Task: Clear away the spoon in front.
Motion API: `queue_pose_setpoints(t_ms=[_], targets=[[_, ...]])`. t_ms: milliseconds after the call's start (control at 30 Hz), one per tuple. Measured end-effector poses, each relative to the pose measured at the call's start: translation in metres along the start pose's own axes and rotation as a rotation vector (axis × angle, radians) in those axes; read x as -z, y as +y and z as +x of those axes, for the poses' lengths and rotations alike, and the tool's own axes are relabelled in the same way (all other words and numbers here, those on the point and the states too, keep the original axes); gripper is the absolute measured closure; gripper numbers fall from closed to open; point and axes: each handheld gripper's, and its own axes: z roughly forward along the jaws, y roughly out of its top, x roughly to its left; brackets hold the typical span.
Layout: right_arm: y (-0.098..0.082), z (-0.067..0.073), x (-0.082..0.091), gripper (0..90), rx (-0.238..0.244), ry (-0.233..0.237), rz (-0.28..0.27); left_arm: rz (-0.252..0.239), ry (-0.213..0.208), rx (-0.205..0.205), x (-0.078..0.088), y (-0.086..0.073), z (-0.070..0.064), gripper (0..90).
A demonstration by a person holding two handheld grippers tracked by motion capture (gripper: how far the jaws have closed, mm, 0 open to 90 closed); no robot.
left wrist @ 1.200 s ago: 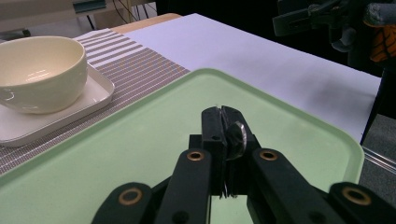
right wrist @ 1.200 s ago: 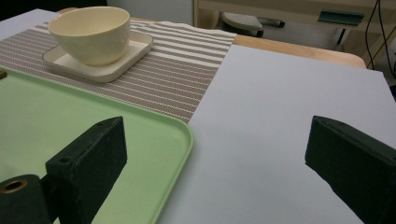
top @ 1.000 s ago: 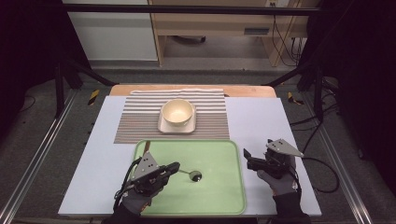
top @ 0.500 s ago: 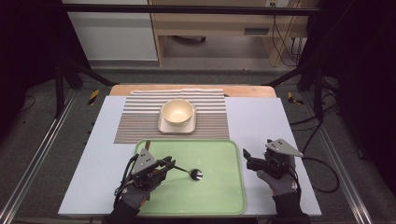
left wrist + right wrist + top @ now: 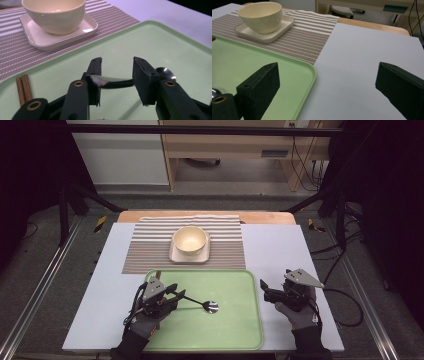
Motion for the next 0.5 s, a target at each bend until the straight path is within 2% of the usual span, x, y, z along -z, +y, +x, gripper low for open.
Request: queue_pose_setpoints(t_ms=[100, 300, 500], targets=[[0.000, 0.000, 0.000, 5.9, 0.004, -0.001, 0.001, 0.011, 0.008, 0.014, -0.004, -0.001, 0.003, 54.9], [0.000, 0.000, 0.000, 5.9, 0.009, -0.001, 0.000, 0.044, 0.035, 0.005, -0.010, -0.002, 0.006, 48.1], [0.000, 0.001, -0.001, 5.9, 0.006, -0.001, 0.001, 0.066, 0.045, 0.030, -0.019, -0.003, 0.010, 42.5]])
